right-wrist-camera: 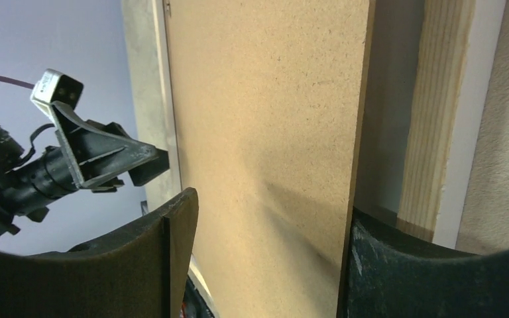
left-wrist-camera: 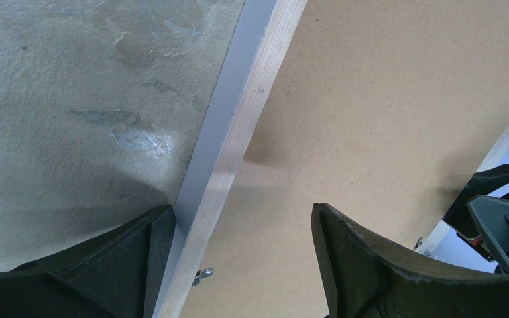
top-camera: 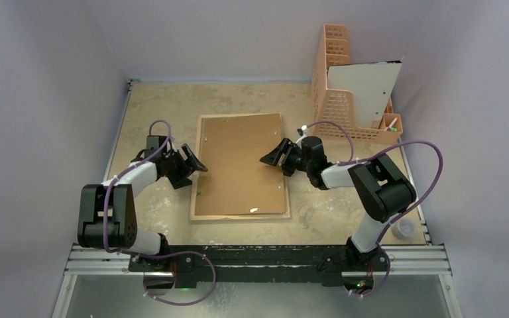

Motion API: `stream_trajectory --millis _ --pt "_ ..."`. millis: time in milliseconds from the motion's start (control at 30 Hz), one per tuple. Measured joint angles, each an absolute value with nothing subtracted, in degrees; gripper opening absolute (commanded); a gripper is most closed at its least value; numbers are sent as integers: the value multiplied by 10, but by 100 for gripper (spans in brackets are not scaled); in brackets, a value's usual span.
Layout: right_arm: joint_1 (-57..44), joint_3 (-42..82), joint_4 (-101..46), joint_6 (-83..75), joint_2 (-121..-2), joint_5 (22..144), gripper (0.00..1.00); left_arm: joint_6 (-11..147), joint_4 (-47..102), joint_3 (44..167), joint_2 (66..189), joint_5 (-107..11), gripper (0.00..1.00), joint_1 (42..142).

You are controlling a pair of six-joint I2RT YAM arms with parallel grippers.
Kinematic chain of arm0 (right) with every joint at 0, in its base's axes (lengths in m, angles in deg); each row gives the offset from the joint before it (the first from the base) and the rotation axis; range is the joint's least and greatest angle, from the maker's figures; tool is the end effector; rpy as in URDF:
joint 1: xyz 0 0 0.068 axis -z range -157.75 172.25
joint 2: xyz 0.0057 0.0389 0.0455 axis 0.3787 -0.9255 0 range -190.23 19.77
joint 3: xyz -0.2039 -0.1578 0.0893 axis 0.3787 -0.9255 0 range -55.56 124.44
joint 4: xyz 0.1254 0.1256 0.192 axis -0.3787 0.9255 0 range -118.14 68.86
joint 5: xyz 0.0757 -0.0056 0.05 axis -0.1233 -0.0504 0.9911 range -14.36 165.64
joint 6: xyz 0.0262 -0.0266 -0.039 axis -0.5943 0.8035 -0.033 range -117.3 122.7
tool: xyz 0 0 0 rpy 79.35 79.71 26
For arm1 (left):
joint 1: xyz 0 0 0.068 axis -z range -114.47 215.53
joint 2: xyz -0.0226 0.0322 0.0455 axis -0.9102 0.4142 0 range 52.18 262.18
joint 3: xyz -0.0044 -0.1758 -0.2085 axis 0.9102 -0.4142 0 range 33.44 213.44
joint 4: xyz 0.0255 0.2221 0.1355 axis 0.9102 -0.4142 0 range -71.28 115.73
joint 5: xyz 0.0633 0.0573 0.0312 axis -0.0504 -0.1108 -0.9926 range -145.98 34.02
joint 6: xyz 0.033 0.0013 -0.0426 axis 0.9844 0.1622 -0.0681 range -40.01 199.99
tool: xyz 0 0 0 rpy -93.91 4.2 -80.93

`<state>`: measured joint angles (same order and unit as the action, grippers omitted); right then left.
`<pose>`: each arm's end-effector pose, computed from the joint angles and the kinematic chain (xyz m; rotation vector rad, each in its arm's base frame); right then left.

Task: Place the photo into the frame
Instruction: Place the photo frame item in the photo frame.

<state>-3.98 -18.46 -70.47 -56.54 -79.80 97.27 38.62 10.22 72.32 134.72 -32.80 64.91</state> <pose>0.2911 0.1580 0.1474 0.3323 2.1214 1.3072 0.2592 -0.0112 0.1578 -0.8167 2.5501 -0.7706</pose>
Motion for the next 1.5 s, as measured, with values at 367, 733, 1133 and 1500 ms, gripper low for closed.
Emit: stream_trajectory --millis 367,733,1133,1500 --pt "-44 -127 -571 -505 -794 934 70 389 98 727 1347 -330 78 649" --pt "-61 -50 -475 -447 -813 930 70 390 97 730 1347 -332 78 649" --pt "-86 6 -370 -401 -814 859 88 386 98 730 1347 -342 78 649" --pt "-127 74 -258 -365 -829 746 96 376 112 730 1344 -369 78 649"
